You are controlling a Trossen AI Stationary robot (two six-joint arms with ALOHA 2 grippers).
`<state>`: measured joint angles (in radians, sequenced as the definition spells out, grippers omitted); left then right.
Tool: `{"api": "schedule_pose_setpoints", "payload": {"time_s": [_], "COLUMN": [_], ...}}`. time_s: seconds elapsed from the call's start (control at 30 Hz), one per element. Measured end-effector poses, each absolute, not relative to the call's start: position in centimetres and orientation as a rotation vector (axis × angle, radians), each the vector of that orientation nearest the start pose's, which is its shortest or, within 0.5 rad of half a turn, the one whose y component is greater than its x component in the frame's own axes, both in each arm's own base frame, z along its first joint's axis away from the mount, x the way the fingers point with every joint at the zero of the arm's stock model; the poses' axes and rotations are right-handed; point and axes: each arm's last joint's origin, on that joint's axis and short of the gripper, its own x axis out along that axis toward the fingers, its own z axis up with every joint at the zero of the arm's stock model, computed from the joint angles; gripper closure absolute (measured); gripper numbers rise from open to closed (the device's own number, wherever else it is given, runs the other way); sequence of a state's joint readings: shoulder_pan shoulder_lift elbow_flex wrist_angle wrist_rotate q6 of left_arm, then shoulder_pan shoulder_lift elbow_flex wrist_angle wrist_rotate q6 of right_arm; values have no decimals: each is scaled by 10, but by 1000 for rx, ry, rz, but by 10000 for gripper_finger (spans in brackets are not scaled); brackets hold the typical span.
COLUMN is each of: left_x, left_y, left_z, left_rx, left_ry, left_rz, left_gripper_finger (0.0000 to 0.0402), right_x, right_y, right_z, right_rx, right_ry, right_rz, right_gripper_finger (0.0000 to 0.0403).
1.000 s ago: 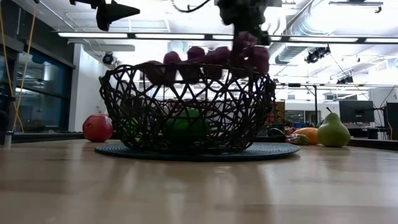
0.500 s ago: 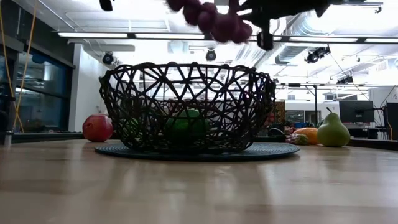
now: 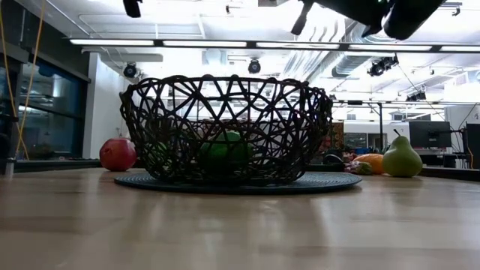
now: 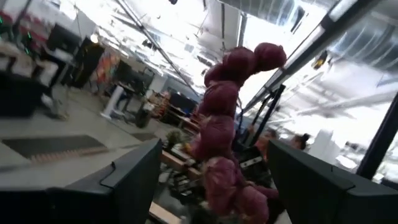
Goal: Build produce basket
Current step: Adjust the purple garlic into basket
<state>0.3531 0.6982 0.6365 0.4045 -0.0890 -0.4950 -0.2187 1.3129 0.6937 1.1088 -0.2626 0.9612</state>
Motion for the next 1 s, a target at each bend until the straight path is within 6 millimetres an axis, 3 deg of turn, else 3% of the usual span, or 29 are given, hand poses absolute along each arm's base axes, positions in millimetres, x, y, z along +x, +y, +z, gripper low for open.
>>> {"api": "schedule_pose_setpoints", "payload": {"time_s": [0.2,0.43,0.67,0.8,1.0], "left_x": [170,200,210,211,219], "left_y": [63,70,69,66,68], "left_z": [340,326,324,331,340], "left_rx": [-579,-598,-513,-487,-512], "left_ry": [-397,-338,-361,-433,-383], "left_rz": [236,133,86,51,72], "left_gripper_finger": [122,122,122,122,122], "right_x": [287,317,329,331,336], "right_y": [-52,-57,-55,-55,-55], "right_z": [296,303,327,329,322], "right_rx": [893,904,860,853,891], "right_ry": [-467,-476,-454,-423,-340], "right_rz": [343,431,555,571,533], "right_gripper_finger": [403,403,402,402,402]}}
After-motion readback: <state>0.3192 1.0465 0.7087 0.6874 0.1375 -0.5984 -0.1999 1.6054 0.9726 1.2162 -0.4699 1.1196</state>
